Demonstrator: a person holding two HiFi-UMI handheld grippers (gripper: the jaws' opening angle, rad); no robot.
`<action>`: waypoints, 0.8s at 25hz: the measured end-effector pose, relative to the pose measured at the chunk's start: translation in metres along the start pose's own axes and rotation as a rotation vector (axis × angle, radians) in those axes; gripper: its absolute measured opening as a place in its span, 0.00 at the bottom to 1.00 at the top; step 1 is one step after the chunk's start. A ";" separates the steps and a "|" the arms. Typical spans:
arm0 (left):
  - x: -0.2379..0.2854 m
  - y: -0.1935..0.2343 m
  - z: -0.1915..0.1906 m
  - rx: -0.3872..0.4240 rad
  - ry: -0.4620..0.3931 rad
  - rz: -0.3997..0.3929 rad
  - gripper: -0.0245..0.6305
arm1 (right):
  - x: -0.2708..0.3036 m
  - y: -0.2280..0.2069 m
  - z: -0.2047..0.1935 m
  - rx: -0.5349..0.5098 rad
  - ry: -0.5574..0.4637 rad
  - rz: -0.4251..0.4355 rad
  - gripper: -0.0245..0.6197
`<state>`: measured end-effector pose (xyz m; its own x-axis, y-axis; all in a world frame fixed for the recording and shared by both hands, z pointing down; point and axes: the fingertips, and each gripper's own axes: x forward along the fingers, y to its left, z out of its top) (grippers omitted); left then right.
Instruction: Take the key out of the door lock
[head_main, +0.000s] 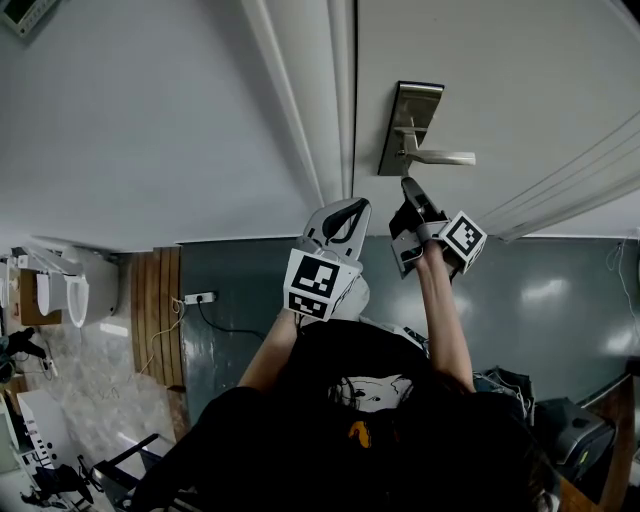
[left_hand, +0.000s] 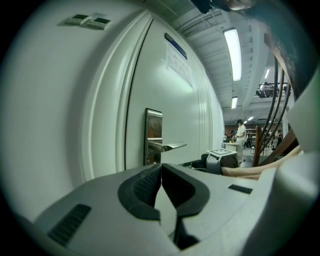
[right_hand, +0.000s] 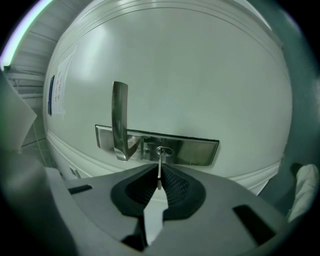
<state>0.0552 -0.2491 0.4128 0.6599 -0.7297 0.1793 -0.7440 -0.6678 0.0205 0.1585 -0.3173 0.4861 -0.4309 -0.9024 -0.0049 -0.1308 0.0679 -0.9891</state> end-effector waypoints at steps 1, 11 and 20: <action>-0.001 -0.001 0.001 0.000 -0.002 0.000 0.05 | -0.003 0.000 0.000 0.000 -0.001 -0.003 0.07; -0.014 -0.024 0.003 0.005 -0.011 -0.007 0.05 | -0.044 0.001 -0.006 -0.046 0.017 -0.031 0.07; -0.036 -0.058 -0.014 -0.013 0.037 -0.022 0.05 | -0.099 -0.004 -0.025 -0.074 0.045 -0.069 0.07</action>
<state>0.0735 -0.1824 0.4186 0.6722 -0.7086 0.2144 -0.7306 -0.6817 0.0377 0.1789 -0.2175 0.4943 -0.4582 -0.8860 0.0706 -0.2262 0.0394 -0.9733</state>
